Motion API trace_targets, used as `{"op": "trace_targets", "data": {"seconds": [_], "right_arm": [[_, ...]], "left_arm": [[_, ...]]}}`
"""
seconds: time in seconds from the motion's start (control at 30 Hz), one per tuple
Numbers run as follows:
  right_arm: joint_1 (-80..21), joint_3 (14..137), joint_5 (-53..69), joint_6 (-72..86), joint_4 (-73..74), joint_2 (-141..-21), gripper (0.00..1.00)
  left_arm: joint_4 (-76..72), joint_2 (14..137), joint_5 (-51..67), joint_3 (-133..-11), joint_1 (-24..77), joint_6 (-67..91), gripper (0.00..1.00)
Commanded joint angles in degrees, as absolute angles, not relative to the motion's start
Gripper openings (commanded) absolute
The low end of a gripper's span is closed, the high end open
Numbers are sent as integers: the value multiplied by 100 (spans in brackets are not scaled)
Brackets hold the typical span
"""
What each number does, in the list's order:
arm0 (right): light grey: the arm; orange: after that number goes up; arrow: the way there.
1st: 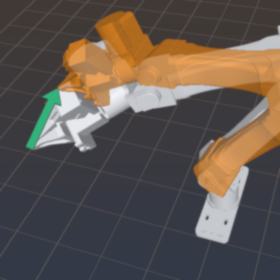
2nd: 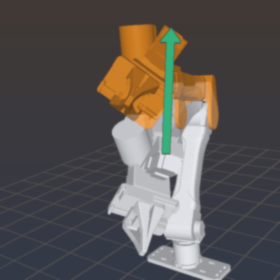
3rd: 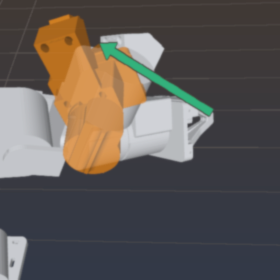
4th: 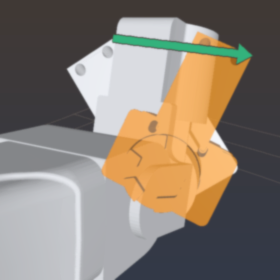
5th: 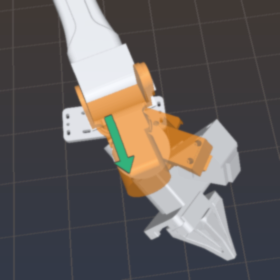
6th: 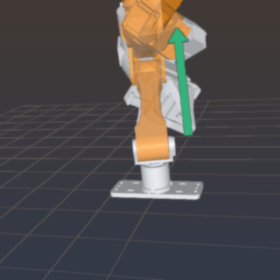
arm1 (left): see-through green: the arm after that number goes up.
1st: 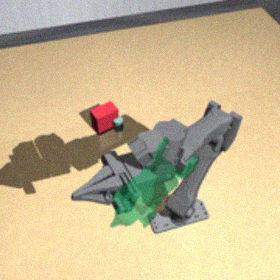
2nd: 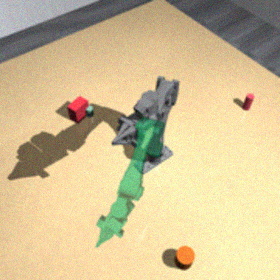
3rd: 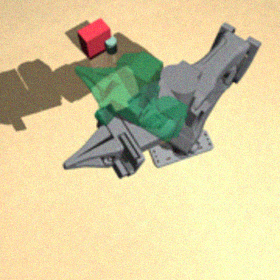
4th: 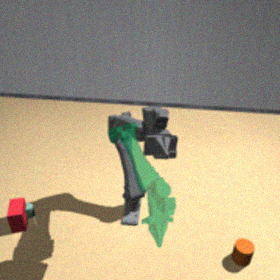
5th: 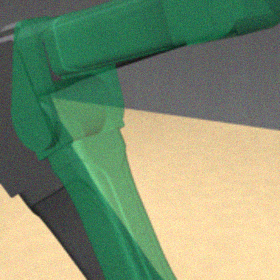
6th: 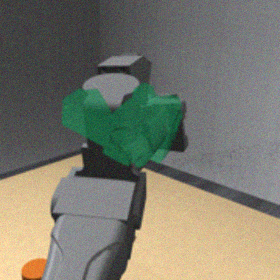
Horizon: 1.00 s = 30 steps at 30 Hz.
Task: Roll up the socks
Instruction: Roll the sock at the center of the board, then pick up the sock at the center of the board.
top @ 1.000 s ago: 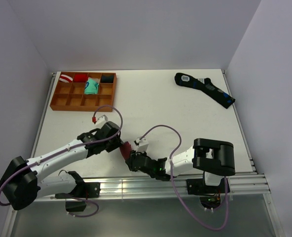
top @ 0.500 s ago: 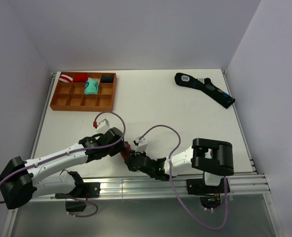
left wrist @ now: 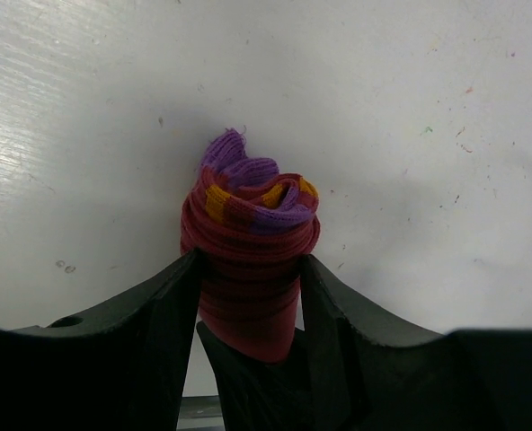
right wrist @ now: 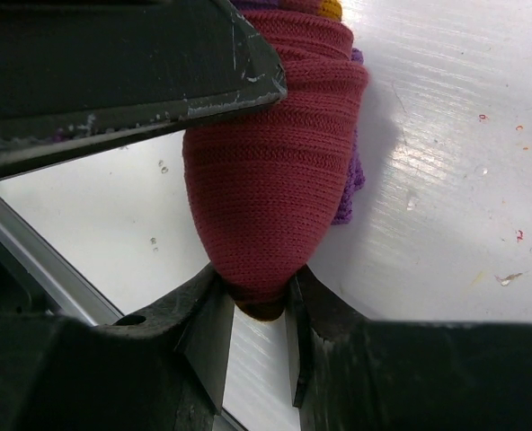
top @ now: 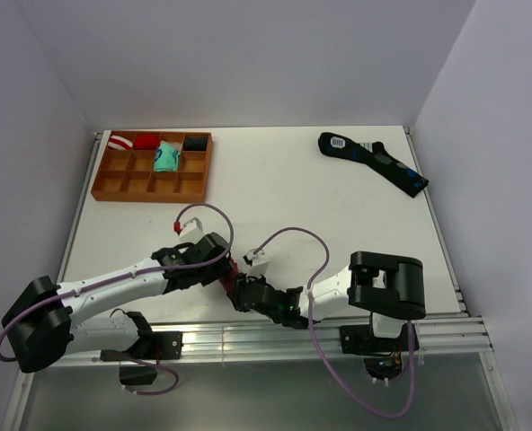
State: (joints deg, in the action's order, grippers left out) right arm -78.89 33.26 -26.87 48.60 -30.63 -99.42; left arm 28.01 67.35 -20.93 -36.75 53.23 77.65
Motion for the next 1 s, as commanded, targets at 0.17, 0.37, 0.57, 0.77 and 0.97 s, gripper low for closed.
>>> {"op": "trace_targets", "data": {"seconds": [0.17, 0.37, 0.57, 0.77, 0.97], "right_arm": [[-7972, 2927, -1942, 4922, -1397, -10529, 11], [-7972, 2909, -1934, 4913, -1424, -10547, 11], [-7980, 2909, -1916, 4922, -1433, -10573, 10], [-7980, 2883, -1898, 4939, -1450, -10617, 10], [-7981, 2848, -1863, 4948, -1556, -10617, 10]], "left_arm": [[2725, 6873, -1943, -3595, 5370, 7752, 54], [2813, 6557, -1890, -3437, 5370, 7778, 57], [2786, 6592, -1793, -3384, 5370, 7778, 58], [2619, 6750, -1688, -3384, 5370, 7743, 60], [2488, 6934, -1714, -3340, 5370, 7831, 61]]}}
